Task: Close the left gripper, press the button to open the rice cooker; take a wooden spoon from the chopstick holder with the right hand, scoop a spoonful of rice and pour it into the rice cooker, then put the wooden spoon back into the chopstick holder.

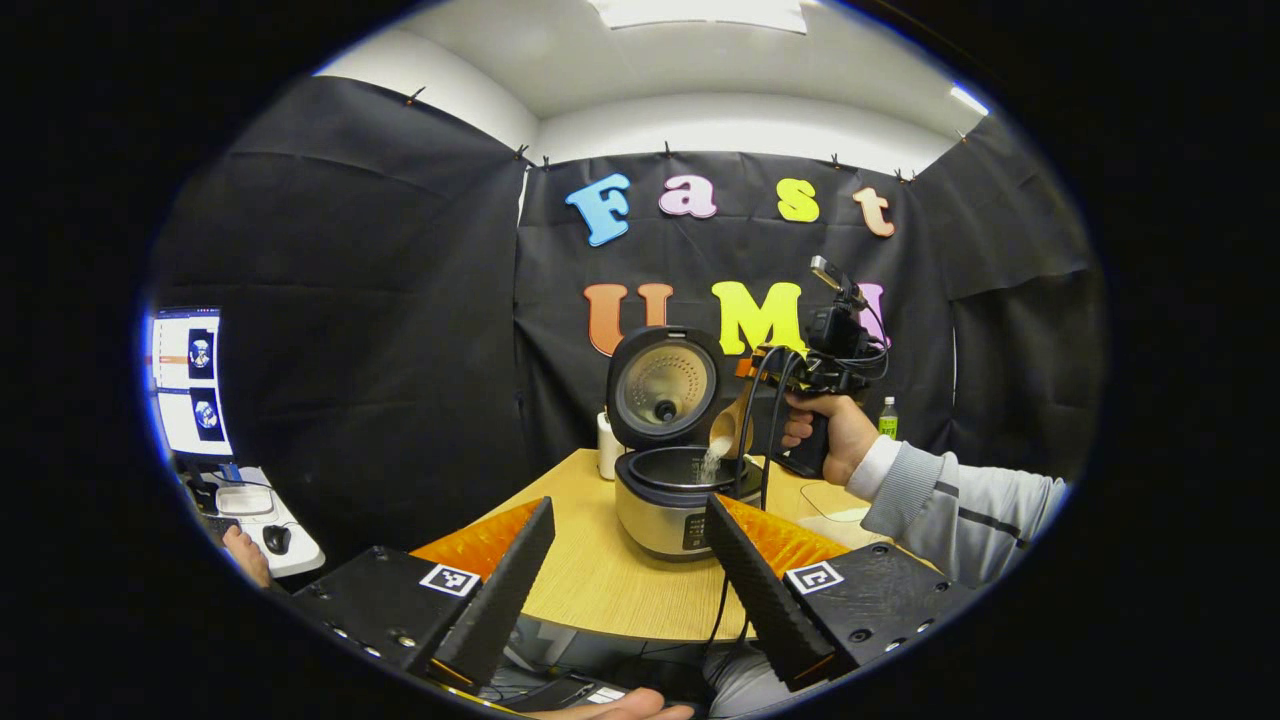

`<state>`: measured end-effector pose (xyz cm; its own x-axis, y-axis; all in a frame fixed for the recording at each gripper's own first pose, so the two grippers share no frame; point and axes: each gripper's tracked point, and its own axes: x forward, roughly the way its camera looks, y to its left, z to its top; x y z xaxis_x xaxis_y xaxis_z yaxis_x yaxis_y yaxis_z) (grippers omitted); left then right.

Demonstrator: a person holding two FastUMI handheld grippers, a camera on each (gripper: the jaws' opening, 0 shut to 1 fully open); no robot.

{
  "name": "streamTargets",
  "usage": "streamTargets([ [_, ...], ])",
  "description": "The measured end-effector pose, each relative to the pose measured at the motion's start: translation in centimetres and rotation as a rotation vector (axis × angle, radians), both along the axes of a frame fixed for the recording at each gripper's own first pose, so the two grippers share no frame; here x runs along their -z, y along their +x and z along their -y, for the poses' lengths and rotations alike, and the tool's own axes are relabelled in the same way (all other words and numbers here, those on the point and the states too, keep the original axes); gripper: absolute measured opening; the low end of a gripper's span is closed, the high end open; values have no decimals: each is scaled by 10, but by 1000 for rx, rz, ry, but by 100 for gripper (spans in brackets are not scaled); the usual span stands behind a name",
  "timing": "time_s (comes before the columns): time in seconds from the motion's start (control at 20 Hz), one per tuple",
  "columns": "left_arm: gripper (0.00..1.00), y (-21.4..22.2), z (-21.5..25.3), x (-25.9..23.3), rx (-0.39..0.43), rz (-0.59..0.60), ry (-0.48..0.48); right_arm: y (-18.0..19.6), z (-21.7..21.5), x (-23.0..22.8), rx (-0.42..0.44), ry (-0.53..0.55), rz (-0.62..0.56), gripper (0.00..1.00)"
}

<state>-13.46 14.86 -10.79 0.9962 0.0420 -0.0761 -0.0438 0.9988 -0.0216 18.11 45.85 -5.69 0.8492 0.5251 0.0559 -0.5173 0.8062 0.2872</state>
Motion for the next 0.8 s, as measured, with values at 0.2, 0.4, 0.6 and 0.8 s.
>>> streamTargets([
  [0.2, 96, 2, -7, 9, -13, -21, -24, -5, -8, 3, -12, -70, 54, 14],
  [0.4, 100, 5, -16, 9, -47, -11, -32, -17, -21, 13, -66, -110, 64, 15],
  [0.6, 97, 6, -15, 10, -52, -14, -36, -25, -27, 13, -81, -228, 162, 15],
  [0.8, 97, 6, -10, 17, -53, -22, -14, -33, -37, 26, -110, -360, 220, 16],
])
